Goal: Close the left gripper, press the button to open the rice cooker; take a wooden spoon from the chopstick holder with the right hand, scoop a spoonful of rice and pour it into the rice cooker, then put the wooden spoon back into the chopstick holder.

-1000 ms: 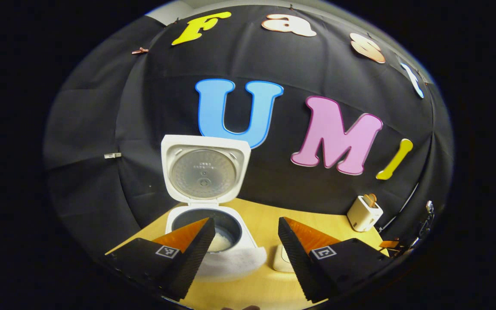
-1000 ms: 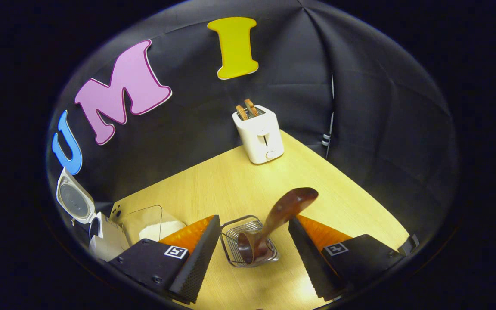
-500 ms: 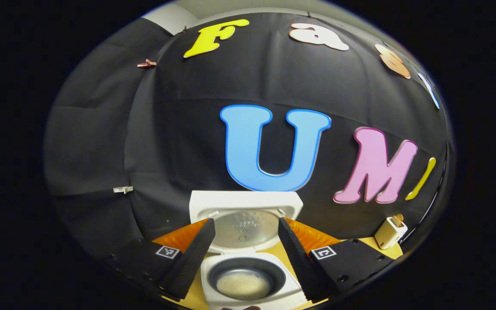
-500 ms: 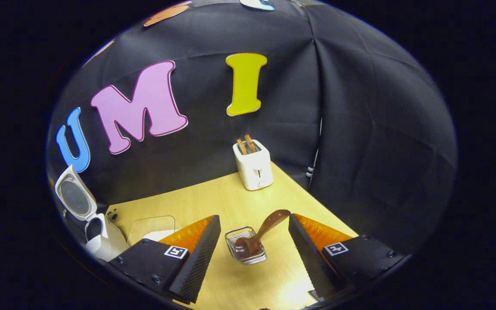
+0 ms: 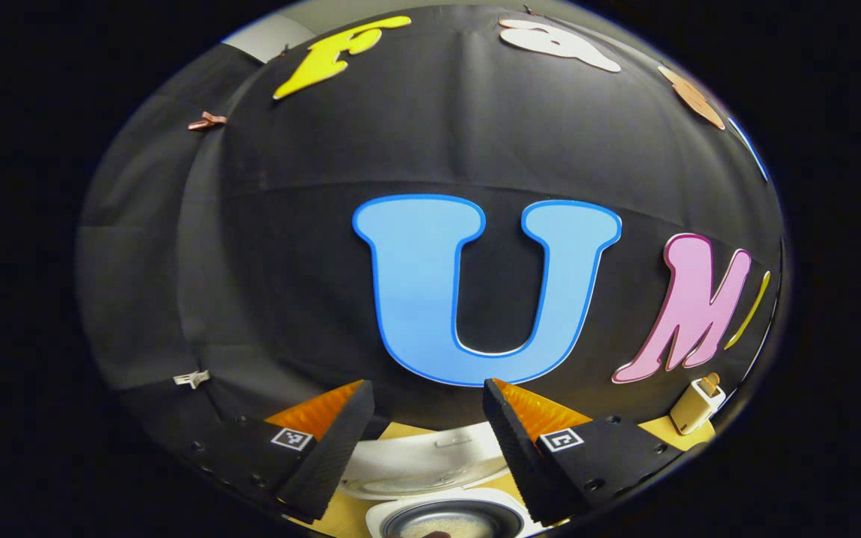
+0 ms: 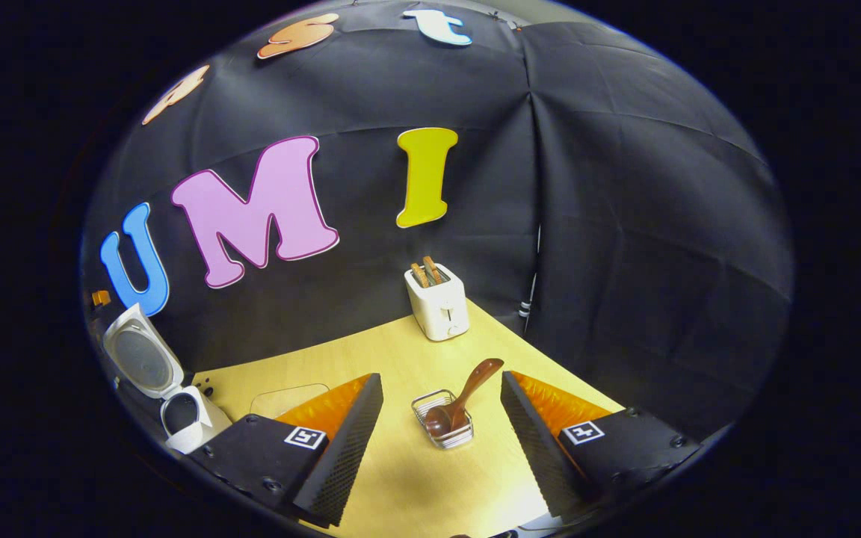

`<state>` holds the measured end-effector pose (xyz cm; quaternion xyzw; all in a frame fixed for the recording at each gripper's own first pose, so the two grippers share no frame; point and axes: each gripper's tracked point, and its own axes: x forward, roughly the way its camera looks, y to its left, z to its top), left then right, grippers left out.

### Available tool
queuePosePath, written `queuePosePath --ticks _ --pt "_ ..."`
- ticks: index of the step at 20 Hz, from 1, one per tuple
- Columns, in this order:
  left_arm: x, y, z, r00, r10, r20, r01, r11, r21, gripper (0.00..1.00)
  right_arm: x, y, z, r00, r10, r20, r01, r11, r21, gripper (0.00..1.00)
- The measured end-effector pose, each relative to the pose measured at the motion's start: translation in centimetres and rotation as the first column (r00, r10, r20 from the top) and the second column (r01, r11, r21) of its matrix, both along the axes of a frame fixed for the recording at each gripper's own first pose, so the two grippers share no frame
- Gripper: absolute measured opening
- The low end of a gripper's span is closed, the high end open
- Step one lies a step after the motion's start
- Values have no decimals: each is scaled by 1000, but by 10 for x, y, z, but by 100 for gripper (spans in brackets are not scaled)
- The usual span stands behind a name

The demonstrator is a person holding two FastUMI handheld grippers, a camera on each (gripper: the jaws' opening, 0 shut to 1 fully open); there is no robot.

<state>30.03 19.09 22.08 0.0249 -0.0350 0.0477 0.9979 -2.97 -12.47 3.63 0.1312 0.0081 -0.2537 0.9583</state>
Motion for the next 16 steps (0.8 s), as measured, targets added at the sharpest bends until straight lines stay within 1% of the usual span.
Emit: queuePosePath --ticks 3,5,6,8,10,11,12,13,15,16 --pt "30 2 -11 997 3 -74 -2 1000 18 94 -12 7 -6 1000 -23 -2 23 1000 8 98" --pt "43 -1 -34 989 7 -147 -6 1000 7 94 -17 15 -9 1000 -20 -4 21 1000 19 98" --pt "45 2 -44 984 14 -177 -16 1000 -9 94 -20 18 -11 1000 -19 -2 19 1000 22 98" --pt "43 -1 -51 982 -3 -190 -15 996 -90 96 -21 20 -16 1000 -13 -5 13 999 32 98" --pt "32 -2 -55 980 -17 -199 -8 992 -123 98 -18 23 -22 1000 2 -2 -2 999 49 98" --pt "24 -5 -57 977 -18 -211 -7 993 -120 97 -16 23 -24 1000 9 0 -9 998 55 98" --pt "17 -10 -64 974 -21 -227 -5 994 -111 100 -13 24 -25 1000 14 1 -14 998 53 98" --pt "9 -13 -69 970 -24 -240 -2 994 -107 98 -9 26 -22 1000 26 8 -27 999 40 98" --pt "-9 -25 -80 965 -30 -260 -2 992 -124 98 -2 32 -10 998 58 30 -58 998 -11 98" --pt "-19 -28 -88 962 -31 -272 -6 991 -132 93 1 34 -6 996 77 36 -76 997 -31 98"
